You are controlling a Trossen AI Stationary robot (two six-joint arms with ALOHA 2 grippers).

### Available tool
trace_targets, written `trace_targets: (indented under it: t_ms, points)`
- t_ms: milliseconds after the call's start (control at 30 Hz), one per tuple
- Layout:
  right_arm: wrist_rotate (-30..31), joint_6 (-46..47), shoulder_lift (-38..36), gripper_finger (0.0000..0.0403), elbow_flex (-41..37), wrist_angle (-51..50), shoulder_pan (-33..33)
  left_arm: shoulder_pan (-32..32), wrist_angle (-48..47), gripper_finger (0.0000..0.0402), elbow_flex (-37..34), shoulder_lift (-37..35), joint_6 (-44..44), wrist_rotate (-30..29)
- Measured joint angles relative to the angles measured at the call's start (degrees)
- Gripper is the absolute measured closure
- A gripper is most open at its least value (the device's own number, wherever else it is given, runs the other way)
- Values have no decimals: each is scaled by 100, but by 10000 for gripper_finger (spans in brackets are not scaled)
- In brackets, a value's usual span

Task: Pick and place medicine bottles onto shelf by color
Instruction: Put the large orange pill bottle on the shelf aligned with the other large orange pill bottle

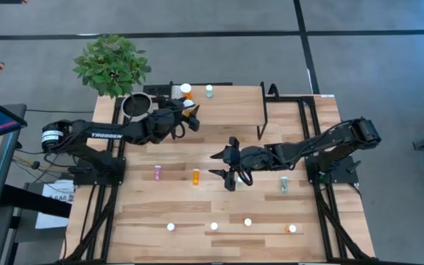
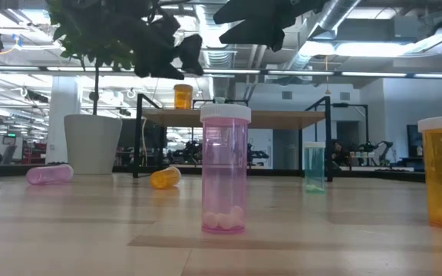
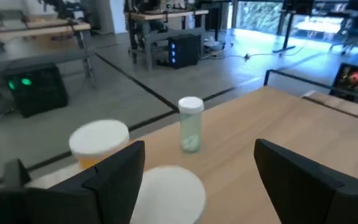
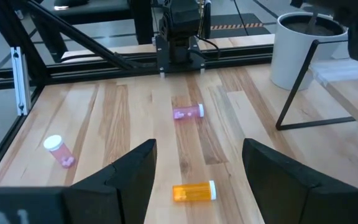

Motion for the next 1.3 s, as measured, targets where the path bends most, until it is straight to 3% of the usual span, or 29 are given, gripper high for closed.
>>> trace_targets:
  t_ms: [200,367,467,767,1167,1300]
  points:
    - [-15,39,0,143,0,-68,10,-279,-978,110,497,-2,361,-867]
    - [-15,48,2,143,0,-105,56,-522,-1342,110,683,-205,475,-1066]
    - [-15,37,0,143,0,-138,76,-669,-1394,110,678,-427,492,-940]
    - [-15,33,-7,143,0,-111,70,-974,-1154,111,431,-501,451,205]
    - [-15,26,-9,143,0,-125,57,-955,-188,111,-487,-501,38,148]
    - [-15,23,-9,143,0,-89,59,-782,-73,111,-650,-501,-73,373]
